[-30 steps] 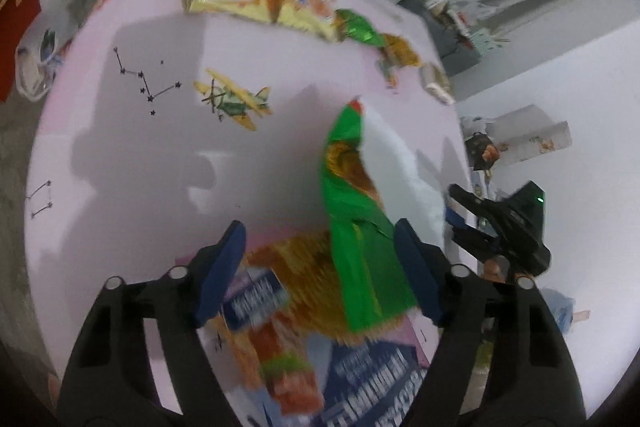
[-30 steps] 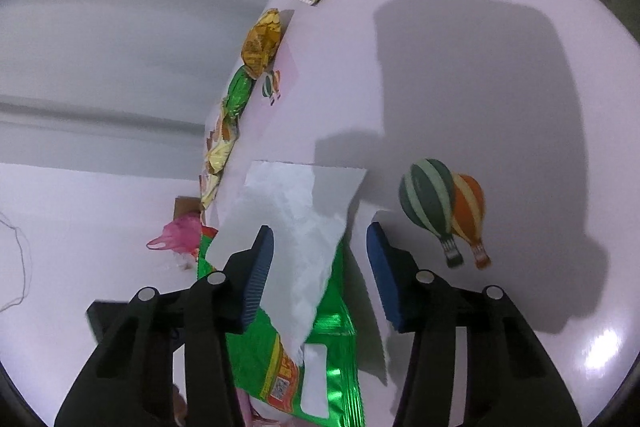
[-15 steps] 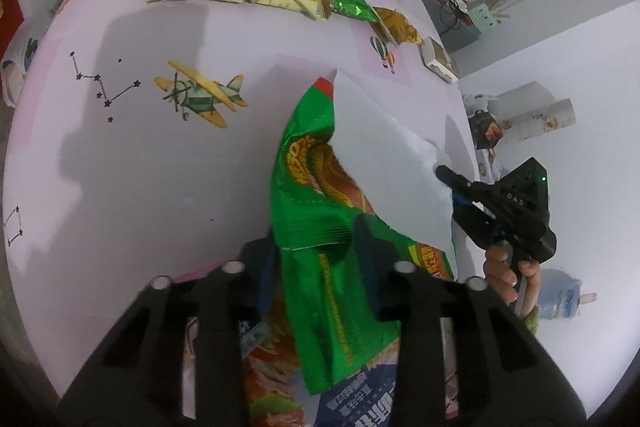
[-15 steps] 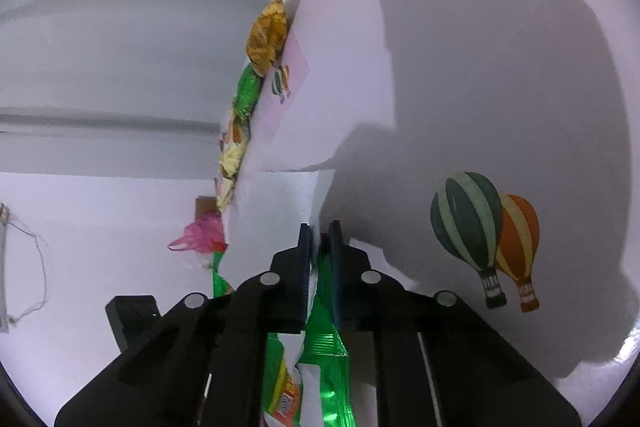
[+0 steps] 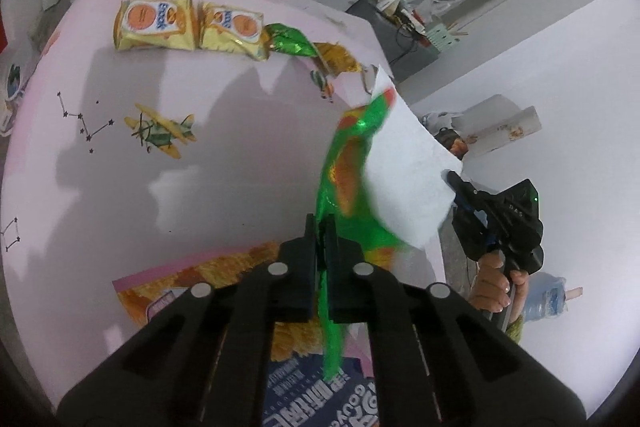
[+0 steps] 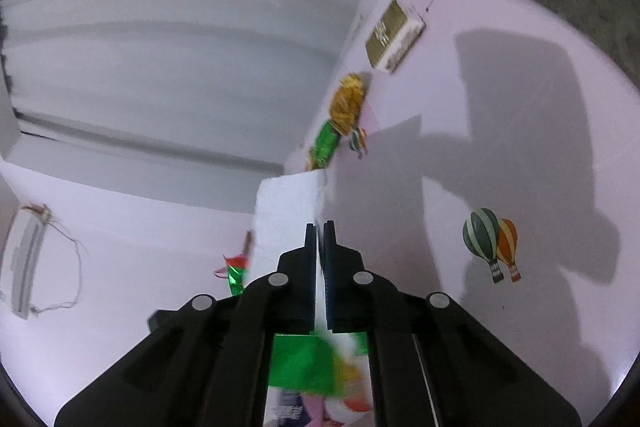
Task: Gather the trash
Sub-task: 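Grasp the green wrapper with the left tool while the right tool grasps white tissue, then carry the green wrapper with the left tool while the right tool carries tissue toward the wastebasket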
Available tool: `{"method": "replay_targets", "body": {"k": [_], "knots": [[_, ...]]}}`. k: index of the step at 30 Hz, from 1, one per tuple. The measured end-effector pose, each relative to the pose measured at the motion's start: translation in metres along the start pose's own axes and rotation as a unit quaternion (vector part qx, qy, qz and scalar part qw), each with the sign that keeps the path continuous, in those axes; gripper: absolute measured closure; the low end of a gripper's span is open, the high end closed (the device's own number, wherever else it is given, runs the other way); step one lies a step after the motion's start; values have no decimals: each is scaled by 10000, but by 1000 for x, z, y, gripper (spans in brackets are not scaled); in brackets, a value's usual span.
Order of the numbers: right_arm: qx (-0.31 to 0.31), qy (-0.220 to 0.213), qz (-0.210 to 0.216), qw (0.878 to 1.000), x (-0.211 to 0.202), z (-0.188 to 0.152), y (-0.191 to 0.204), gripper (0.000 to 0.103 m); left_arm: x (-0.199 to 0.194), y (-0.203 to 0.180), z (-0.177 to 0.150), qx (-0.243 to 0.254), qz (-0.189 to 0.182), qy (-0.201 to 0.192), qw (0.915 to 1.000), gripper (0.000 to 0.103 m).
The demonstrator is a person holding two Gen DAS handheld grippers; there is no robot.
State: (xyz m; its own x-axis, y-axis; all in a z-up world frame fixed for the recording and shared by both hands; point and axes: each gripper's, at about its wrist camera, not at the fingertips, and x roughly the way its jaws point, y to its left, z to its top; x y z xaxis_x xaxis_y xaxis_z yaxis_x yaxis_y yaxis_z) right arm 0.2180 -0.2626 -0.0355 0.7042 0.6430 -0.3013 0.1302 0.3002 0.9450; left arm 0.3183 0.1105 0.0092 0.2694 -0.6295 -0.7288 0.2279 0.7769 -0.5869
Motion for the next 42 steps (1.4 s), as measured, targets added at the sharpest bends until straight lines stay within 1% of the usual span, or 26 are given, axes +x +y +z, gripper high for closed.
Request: {"method": "replay_targets", "body": {"k": [3,10,14,16,19,23,27,33,36,42], "knots": [[53,-140,61,9999,-17,2,-5,99,-4,-4,-3,6,-20,-66,10000,101],[166,-316,175,9992,-53,-6,-14,100,-14,-14,-8,31,-101,-236,9997,102],[102,-451,224,9987,-67,-8,-14,100,-25,-28,-11,177,-195,-395,9989,102],[98,-505,265,9983,-78,-12,-14,101,-32,-39,-13,357,-206,-523,9978,102],[67,-624,298,9976,-100,-19,-16,101,-39,-55,-18,637,-111,-702,9954,102],[43,-724,278,9970,-125,-31,-22,101,-43,-71,-23,849,-51,-818,9930,103],[26,-885,288,9957,-155,-43,-27,101,-49,-94,-30,1166,-2,-989,9882,103],[121,-1199,335,9921,-193,-53,-44,101,-53,-124,-35,1500,-17,-1224,9811,103],[212,-1394,379,9893,-210,-51,-56,101,-47,-142,-37,1650,-103,-1206,9788,103],[415,-1885,537,9797,-256,-51,-83,101,-22,-187,-44,1960,-230,-1009,9751,103]]}}
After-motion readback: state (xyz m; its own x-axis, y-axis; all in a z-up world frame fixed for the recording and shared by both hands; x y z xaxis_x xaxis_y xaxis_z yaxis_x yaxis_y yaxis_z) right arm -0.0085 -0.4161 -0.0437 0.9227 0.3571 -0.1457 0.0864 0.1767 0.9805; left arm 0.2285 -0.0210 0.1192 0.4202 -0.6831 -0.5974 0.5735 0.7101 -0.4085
